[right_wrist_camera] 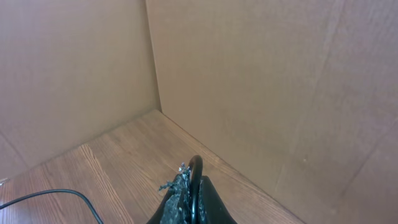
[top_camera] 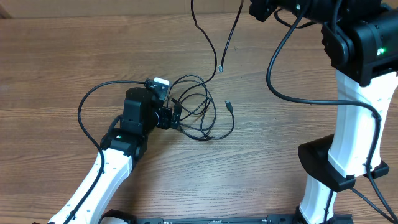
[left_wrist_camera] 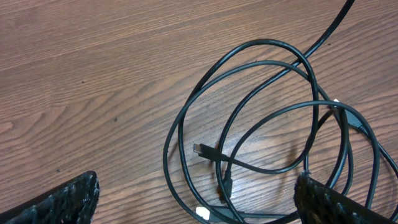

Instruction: Untangle cables

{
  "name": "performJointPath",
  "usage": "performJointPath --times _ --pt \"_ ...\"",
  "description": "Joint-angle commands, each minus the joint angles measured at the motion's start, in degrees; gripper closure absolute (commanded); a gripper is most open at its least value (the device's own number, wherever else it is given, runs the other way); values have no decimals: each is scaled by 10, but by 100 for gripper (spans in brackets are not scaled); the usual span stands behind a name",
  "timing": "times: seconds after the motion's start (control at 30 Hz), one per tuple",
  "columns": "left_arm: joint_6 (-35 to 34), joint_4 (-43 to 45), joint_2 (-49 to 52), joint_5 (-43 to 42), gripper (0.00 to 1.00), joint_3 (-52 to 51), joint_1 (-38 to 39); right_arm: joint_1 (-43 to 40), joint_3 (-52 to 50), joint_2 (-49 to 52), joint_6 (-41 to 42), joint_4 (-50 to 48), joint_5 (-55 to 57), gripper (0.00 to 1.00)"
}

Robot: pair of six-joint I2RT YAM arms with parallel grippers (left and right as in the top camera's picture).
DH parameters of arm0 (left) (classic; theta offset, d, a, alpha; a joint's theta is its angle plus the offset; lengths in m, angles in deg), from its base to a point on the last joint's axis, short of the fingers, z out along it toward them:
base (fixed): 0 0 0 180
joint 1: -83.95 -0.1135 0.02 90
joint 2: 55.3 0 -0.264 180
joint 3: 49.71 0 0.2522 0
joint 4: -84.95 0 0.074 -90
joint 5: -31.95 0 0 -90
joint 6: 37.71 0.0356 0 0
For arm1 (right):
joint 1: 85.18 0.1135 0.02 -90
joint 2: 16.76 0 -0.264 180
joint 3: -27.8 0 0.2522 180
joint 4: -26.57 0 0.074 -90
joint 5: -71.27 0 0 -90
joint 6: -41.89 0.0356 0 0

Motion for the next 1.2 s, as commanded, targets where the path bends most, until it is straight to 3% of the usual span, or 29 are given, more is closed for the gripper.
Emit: performJointPath --times 0.0,0.33,0.4,0.73,0.97,1.17 --pt "12 7 -3 30 0 4 -3 -1 13 -9 4 5 -3 96" --pt "16 7 -3 53 1 4 -3 -1 13 -9 1 33 -3 96" --pt "-7 44 -2 30 0 4 -3 -1 13 -9 1 33 -3 96" --pt "-53 280 30 -274 0 4 -2 0 13 -9 2 37 -6 96" --pt "-124 446 91 -286 0 4 -2 0 13 -9 2 47 -35 96" --pt "-123 545 131 -287 0 4 -2 0 13 -9 2 66 -80 96"
